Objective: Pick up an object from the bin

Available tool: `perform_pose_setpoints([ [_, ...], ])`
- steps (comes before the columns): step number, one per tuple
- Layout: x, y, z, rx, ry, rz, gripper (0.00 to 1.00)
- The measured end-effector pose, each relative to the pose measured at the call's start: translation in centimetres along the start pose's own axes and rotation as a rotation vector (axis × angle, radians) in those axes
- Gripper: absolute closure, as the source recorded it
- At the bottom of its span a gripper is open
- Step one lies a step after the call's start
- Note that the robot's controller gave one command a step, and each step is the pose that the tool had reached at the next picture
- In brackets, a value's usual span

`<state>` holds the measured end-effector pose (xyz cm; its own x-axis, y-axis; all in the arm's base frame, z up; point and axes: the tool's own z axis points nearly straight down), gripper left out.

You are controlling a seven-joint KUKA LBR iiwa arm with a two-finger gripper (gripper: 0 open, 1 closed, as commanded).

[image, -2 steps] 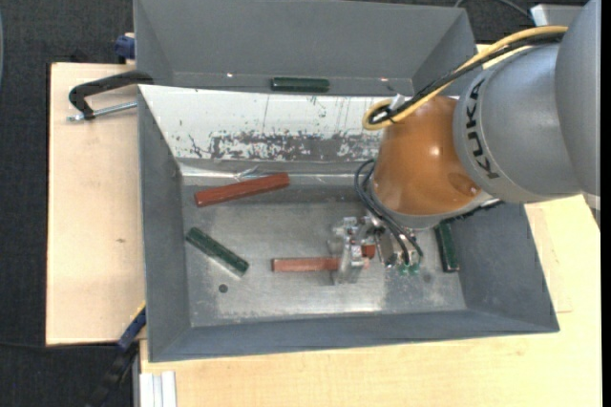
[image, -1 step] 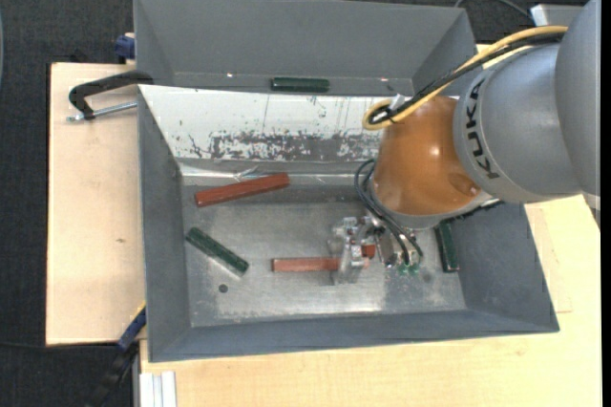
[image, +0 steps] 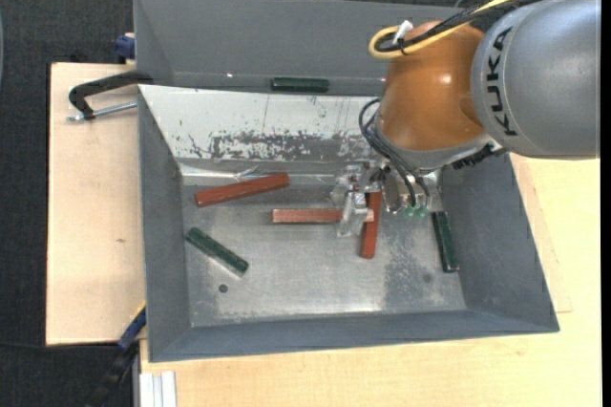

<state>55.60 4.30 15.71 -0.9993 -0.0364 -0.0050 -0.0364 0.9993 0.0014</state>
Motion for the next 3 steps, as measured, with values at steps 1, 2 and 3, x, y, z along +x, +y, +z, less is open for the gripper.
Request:
perform_pose_setpoints([
  [1, 0.0, 0.0, 0.0, 0.0, 0.0, 0.0, 1.0],
  [2, 1.5, -0.3, -4.7, 0.0, 0.007, -0.007, 1.0],
  [3, 1.3, -0.1, -7.0, 0.002, 0.005, -0.003, 1.0],
])
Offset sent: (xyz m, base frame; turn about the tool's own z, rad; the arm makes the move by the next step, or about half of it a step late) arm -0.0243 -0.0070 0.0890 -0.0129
